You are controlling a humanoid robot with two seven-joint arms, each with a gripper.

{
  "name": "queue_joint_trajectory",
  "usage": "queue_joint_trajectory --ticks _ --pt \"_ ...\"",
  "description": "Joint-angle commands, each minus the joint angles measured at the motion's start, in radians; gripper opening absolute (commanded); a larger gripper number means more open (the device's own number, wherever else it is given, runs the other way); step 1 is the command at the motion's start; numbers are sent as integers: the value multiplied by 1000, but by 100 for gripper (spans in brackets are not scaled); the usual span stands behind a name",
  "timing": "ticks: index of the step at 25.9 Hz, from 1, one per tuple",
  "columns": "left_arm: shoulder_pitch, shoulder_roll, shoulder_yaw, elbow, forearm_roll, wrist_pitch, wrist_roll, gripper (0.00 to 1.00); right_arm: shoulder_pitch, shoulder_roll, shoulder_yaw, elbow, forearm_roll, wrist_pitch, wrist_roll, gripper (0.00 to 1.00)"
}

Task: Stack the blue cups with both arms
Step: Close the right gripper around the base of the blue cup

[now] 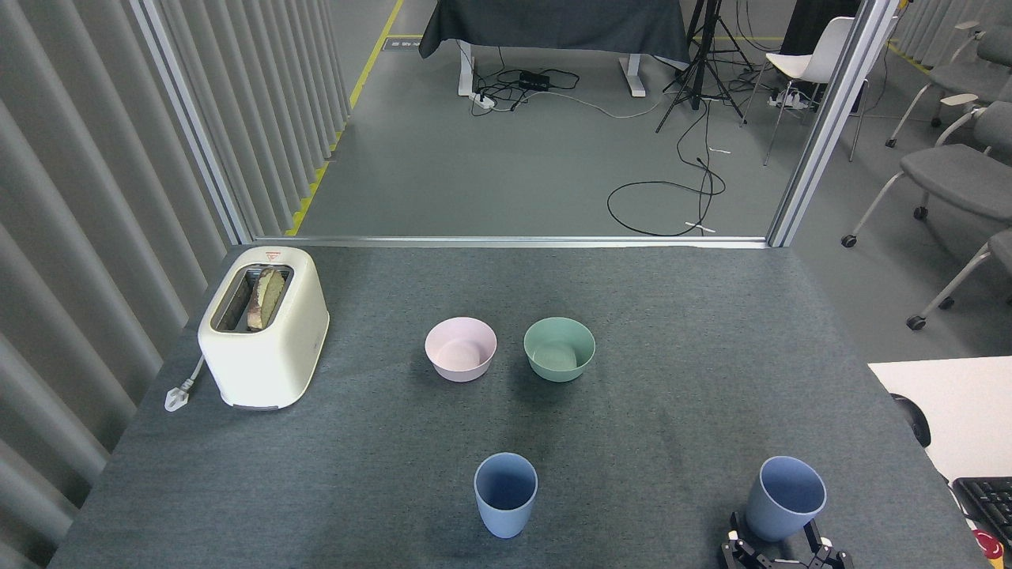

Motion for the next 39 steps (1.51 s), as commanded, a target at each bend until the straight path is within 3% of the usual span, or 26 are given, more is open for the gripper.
queue_joint_trajectory --ticks 1,31,39 --pt "-8 -1 1 18 -3 0 16 100 -17 -2 0 17 -1 0 -4 100" --pt "-11 14 60 34 1 0 16 100 -54 -10 -8 49 -15 -5 -10 100" --pt "-11 14 63 37 1 0 18 100 -77 -22 -6 86 -16 21 -5 92"
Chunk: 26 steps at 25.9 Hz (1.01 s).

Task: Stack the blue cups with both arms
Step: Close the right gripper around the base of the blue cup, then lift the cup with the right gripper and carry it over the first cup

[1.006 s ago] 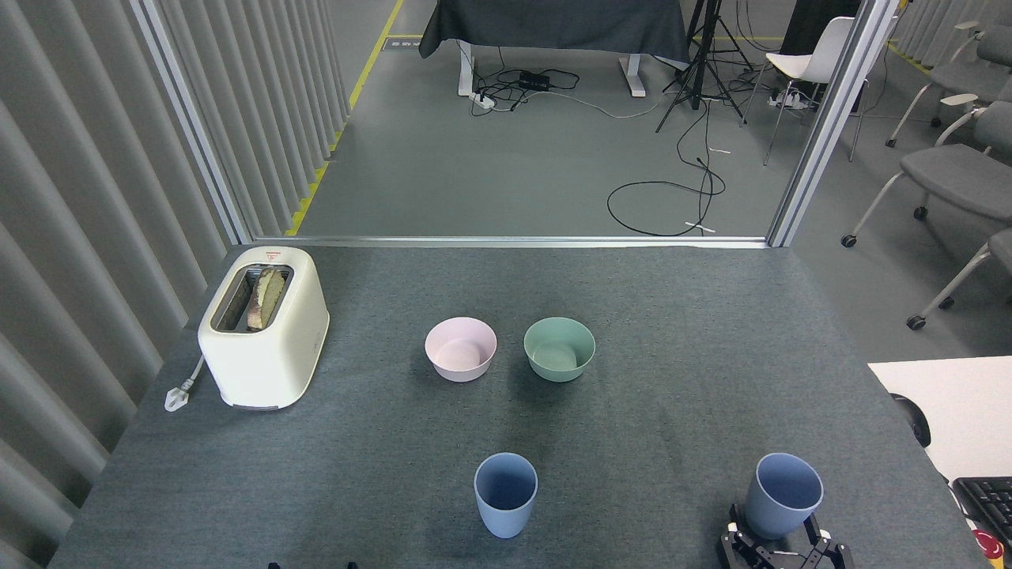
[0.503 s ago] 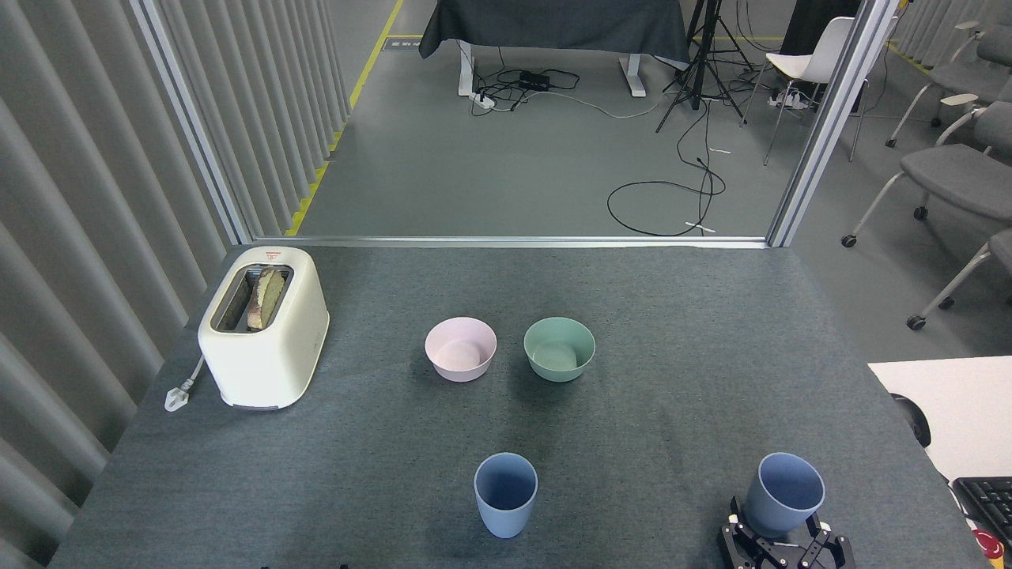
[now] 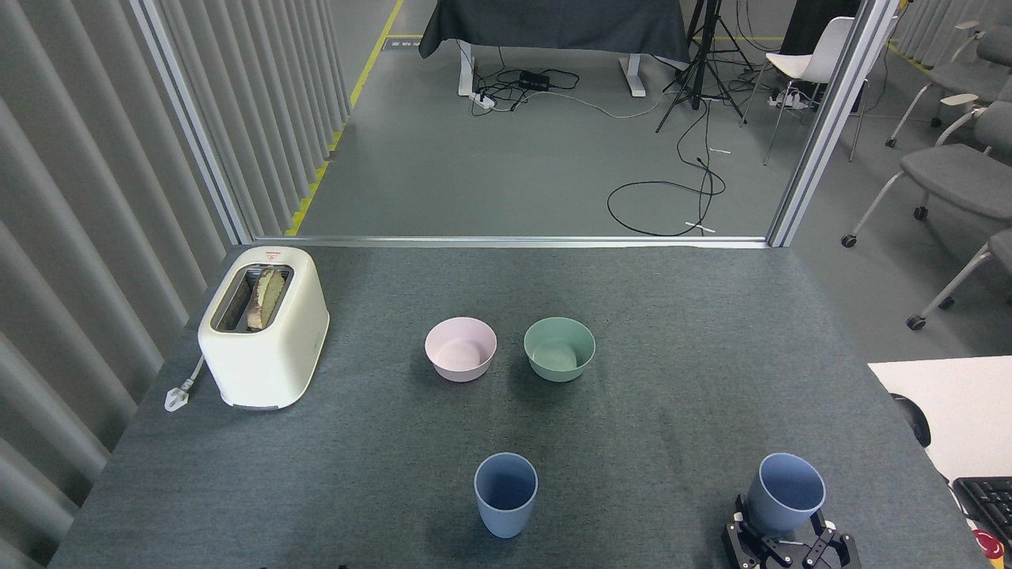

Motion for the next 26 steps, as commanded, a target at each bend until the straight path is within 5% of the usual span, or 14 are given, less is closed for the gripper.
queue_joint_trajectory --ticks 1,10,16,21,26 --pt "0 0 3 1 0 0 -1 100 -7 -2 1 13 1 16 1 91" --pt "-2 -2 3 8 0 0 1 100 -5 -2 4 13 9 22 -1 60" --pt "-2 -5 3 8 0 0 1 100 -13 8 23 -40 10 31 2 58" --pt "-2 -11 2 8 0 0 5 100 -117 18 204 -123 15 56 71 58" --pt "3 -6 3 9 0 3 21 100 -184 113 359 -168 67 67 113 58"
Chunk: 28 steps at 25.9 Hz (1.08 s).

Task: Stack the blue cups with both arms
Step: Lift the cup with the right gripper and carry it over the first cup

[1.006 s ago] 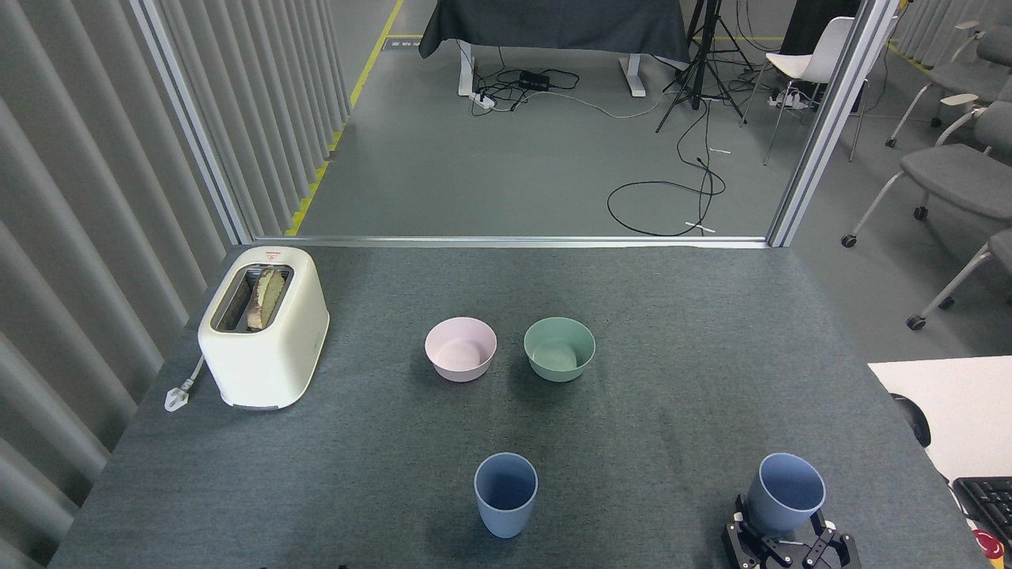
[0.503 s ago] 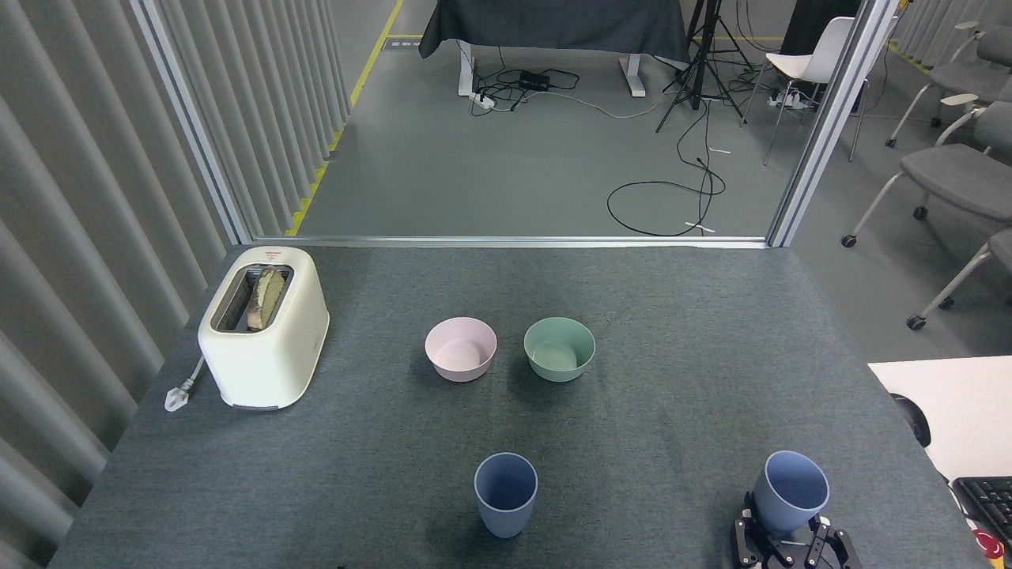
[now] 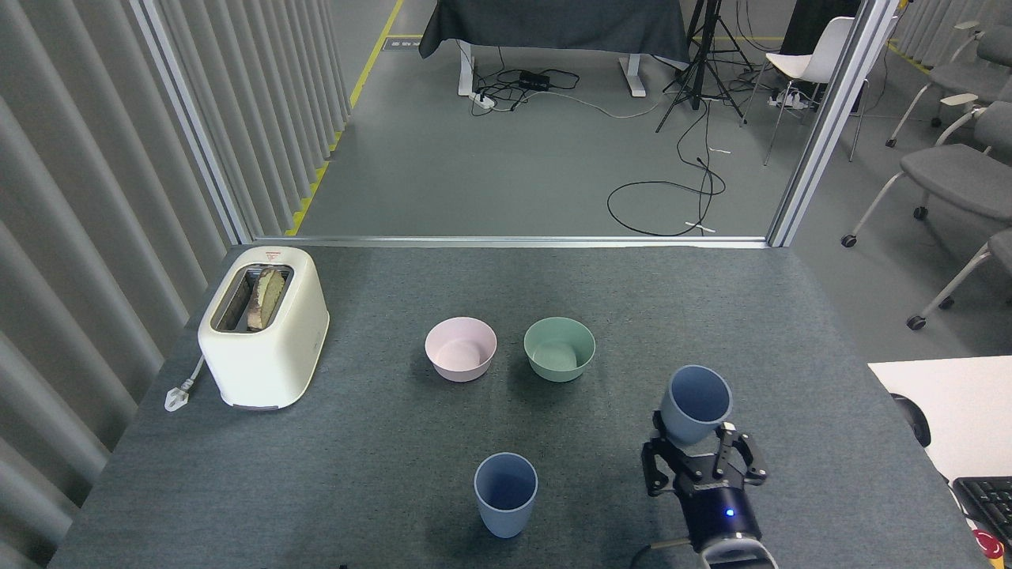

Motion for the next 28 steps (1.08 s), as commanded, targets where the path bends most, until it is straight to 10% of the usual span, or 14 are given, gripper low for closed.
queue_joint_trajectory --ticks 1,12,28 --pt "3 4 1 1 0 3 5 100 -26 59 104 -45 53 5 27 58" --pt "7 2 1 15 0 6 19 100 103 87 248 -212 120 -2 30 60" --pt "2 4 1 29 0 6 21 100 137 157 284 -185 145 -24 27 62"
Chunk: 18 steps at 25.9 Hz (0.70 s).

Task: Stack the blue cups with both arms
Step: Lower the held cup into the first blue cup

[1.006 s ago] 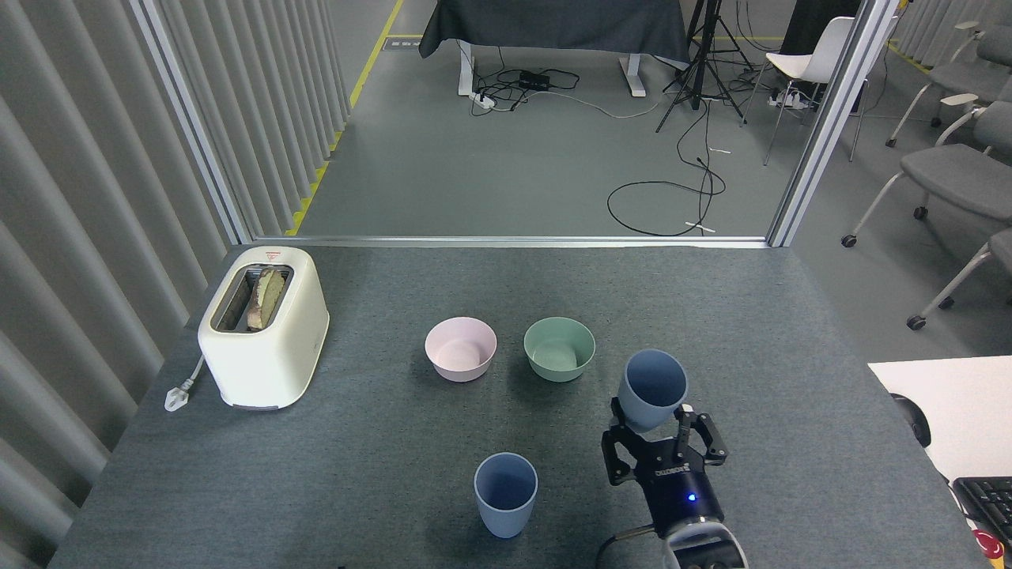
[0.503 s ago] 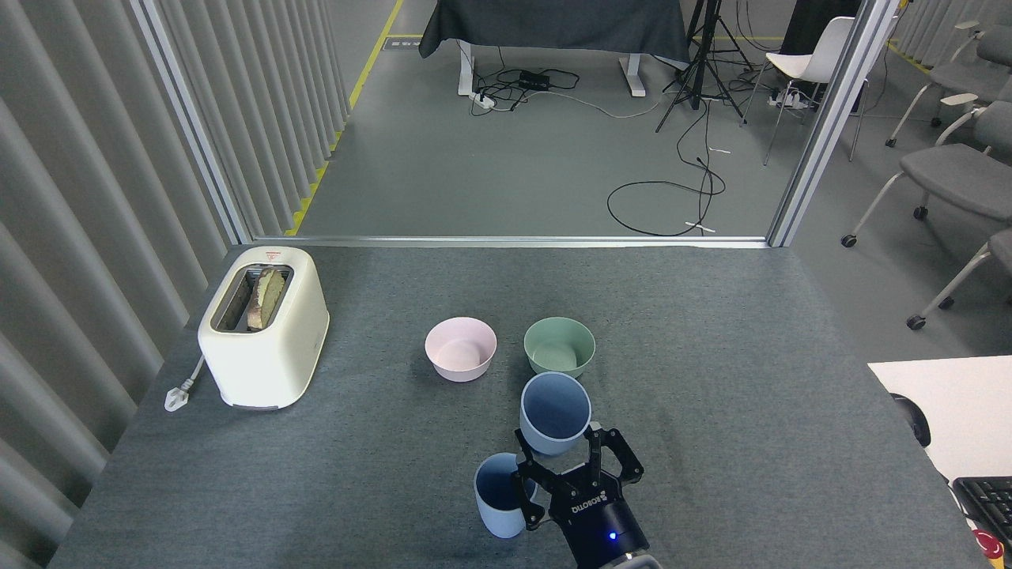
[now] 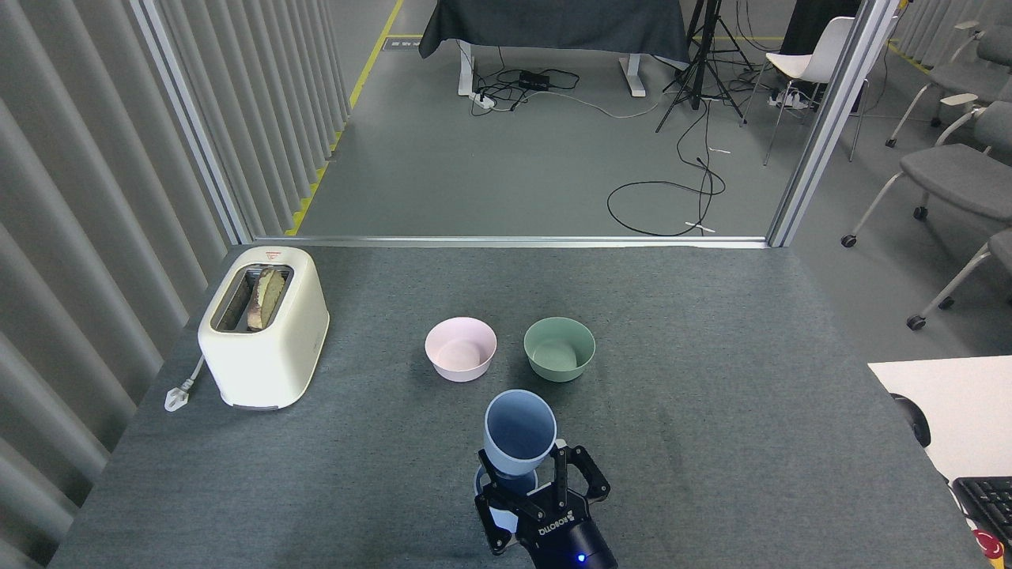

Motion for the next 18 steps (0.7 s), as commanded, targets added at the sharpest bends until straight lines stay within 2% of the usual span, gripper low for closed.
queue_joint_trajectory --ticks 1,18 --pt "0 0 0 1 0 -1 0 100 1 13 -2 20 3 0 -1 62" --pt "-3 0 1 3 0 1 0 100 7 13 -5 82 3 3 -8 64"
